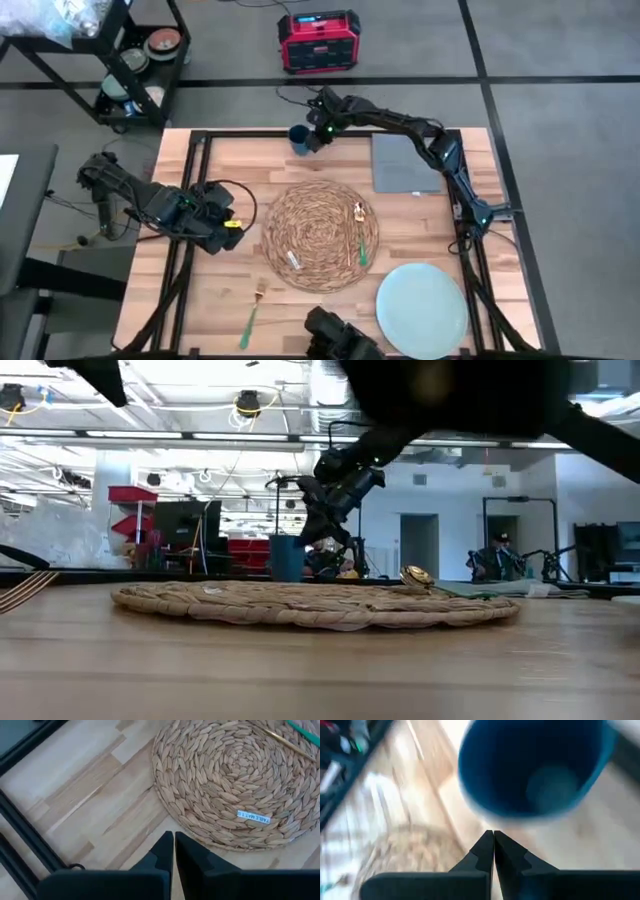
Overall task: Set table place
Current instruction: Adjust the blue cup, then fold the gray table napkin
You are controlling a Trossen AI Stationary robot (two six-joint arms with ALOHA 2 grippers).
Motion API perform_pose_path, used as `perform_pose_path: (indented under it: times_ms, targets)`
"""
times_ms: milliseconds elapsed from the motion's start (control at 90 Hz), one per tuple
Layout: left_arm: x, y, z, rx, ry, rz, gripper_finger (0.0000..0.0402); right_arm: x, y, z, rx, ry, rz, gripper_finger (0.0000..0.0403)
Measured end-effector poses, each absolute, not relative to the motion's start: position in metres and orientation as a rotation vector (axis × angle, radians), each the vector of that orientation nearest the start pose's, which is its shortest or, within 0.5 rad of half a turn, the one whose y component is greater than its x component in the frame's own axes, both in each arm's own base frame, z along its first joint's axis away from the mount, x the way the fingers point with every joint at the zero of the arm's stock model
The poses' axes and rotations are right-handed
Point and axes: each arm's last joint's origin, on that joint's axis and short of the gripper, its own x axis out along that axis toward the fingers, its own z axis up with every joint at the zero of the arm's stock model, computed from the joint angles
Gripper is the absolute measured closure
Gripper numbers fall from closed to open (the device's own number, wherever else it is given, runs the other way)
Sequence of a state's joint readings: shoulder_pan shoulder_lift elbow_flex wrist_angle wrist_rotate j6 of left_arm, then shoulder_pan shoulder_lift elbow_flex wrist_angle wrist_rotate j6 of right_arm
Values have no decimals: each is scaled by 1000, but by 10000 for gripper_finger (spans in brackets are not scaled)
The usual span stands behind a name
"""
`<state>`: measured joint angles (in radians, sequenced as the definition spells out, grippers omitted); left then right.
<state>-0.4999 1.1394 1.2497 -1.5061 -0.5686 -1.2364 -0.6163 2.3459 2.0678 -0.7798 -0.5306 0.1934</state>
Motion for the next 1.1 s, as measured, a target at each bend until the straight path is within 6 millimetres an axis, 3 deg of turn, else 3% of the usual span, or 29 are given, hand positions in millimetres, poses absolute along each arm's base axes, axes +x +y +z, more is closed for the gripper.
perform_pose_path:
  times_ms: [122,267,367,478,600,733,811,1100]
  targets:
    - [149,-63,340,-367,917,731,401,405,-282,229,699,977,-190,403]
    - [150,-63,340,-352,915,730,401,381,-311,242,628,993,-346,403]
    - [150,-63,340,-353,914,730,401,373,-327,239,649,958,-394,403]
    - [149,-63,340,-347,918,731,401,376,-335,222,708,953,-424,403]
    - [145,-61,343,-383,897,733,401,360,-340,203,814,1084,-469,403]
    - [141,-59,345,-391,891,730,401,318,-334,209,687,1477,-551,403]
    - [140,-58,345,-355,910,723,401,303,-332,209,578,1681,-619,403]
    - [140,-57,342,-322,909,732,401,288,-334,189,672,1736,-639,403]
